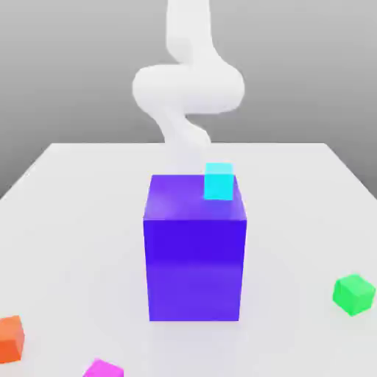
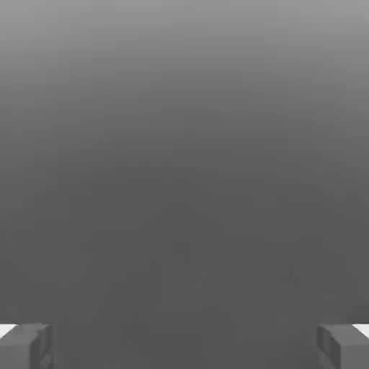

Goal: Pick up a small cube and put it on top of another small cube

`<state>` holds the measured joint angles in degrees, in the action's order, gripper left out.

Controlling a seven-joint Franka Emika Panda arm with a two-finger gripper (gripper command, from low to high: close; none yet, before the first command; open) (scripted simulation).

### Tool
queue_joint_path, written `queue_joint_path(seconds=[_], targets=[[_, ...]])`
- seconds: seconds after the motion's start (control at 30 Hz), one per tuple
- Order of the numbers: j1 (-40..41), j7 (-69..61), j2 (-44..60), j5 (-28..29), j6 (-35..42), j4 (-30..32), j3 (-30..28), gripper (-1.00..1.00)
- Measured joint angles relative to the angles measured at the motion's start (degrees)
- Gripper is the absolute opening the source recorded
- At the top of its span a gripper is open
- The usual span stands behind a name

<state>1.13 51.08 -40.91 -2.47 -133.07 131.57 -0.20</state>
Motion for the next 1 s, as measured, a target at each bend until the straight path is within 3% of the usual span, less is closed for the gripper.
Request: queue_joint_path(seconds=[0.47, 0.77, 1.0], targets=[[6.69, 33.64, 27.79, -8.41, -6.97, -1.29, 1.68, 0.0], [8.89, 60.09, 45.0, -6.53, -12.16, -1.86, 1.02, 0.0], [6.25, 81.45, 57.93, -3.85, -16.31, -2.25, -4.23, 0.0]])
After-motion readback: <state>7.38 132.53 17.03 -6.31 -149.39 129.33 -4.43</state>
